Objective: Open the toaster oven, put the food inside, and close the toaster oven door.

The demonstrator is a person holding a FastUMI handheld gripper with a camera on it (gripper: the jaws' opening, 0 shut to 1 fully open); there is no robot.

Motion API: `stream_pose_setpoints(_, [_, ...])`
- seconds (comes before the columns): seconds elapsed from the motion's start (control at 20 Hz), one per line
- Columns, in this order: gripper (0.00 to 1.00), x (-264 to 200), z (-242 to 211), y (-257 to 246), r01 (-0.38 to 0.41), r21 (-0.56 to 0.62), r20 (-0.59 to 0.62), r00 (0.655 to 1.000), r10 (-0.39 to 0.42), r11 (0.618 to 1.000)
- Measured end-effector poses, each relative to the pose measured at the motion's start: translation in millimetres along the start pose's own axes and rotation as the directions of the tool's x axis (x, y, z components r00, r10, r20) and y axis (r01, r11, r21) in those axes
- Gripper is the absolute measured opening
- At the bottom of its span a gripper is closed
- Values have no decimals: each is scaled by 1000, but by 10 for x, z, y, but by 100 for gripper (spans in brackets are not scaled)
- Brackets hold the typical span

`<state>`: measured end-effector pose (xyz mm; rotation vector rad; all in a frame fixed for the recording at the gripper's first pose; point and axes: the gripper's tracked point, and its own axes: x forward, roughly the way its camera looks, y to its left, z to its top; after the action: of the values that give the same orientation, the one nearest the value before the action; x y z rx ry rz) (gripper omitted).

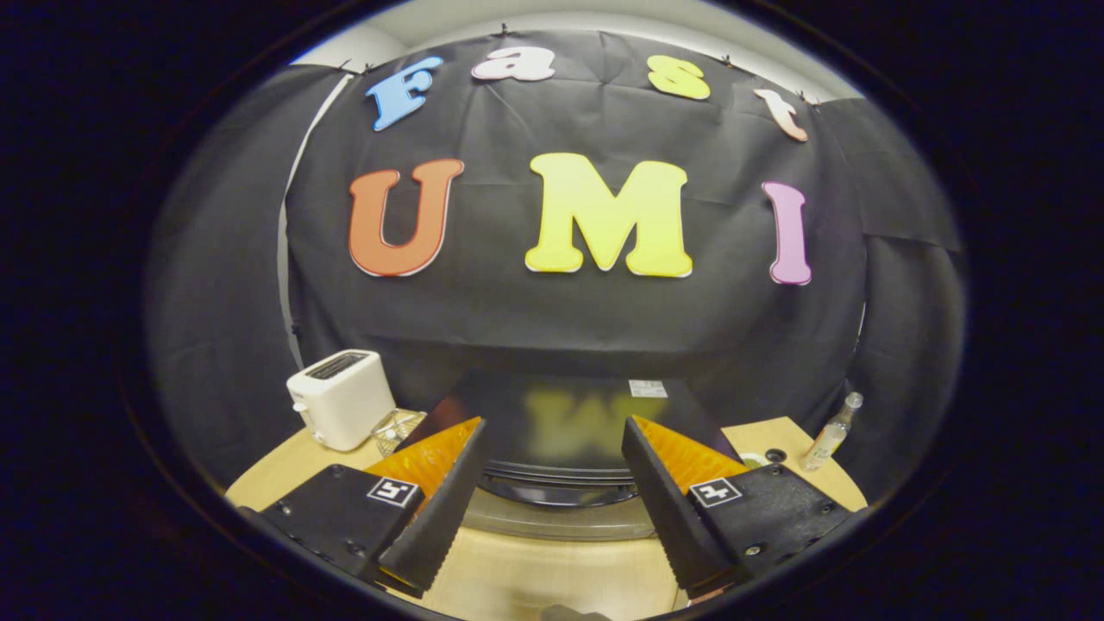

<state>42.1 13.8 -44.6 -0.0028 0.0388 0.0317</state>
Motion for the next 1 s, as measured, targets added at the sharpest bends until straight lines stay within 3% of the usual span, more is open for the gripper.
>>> stream_pose_setpoints(0.5, [99,-1227,988,-128,-82,-42,204,975,89,996])
stream_pose_setpoints(1.0, [99,-2316,1593,-1122,-14,9,279,960,11,1000])
